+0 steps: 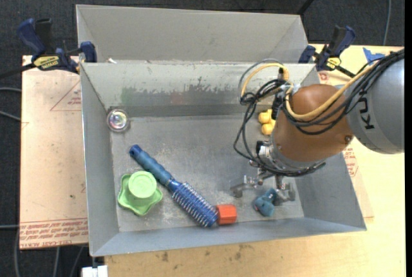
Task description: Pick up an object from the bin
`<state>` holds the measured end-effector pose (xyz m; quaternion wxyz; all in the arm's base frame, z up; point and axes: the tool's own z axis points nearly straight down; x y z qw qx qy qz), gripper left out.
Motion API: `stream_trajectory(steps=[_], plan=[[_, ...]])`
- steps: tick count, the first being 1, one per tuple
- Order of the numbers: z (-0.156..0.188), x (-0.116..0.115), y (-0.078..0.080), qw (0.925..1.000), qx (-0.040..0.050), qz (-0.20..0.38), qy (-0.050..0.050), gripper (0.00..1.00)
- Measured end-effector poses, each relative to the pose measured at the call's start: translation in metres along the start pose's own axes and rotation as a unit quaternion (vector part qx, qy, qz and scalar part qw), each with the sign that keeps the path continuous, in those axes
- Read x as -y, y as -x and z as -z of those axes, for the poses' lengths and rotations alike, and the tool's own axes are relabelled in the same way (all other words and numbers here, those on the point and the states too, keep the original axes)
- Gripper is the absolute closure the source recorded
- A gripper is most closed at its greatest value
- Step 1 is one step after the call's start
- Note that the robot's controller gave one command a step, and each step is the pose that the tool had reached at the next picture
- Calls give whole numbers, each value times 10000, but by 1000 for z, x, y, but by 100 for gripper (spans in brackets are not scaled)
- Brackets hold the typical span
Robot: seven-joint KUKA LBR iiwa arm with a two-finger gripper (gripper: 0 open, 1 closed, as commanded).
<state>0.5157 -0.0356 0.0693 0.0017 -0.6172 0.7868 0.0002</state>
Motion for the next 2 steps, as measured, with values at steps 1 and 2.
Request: stream_trajectory(steps=[1,2], plan=[[1,-1,-1,10000,-4,-1,5,100],[141,20,-7,10000,3,-46,-44,100]])
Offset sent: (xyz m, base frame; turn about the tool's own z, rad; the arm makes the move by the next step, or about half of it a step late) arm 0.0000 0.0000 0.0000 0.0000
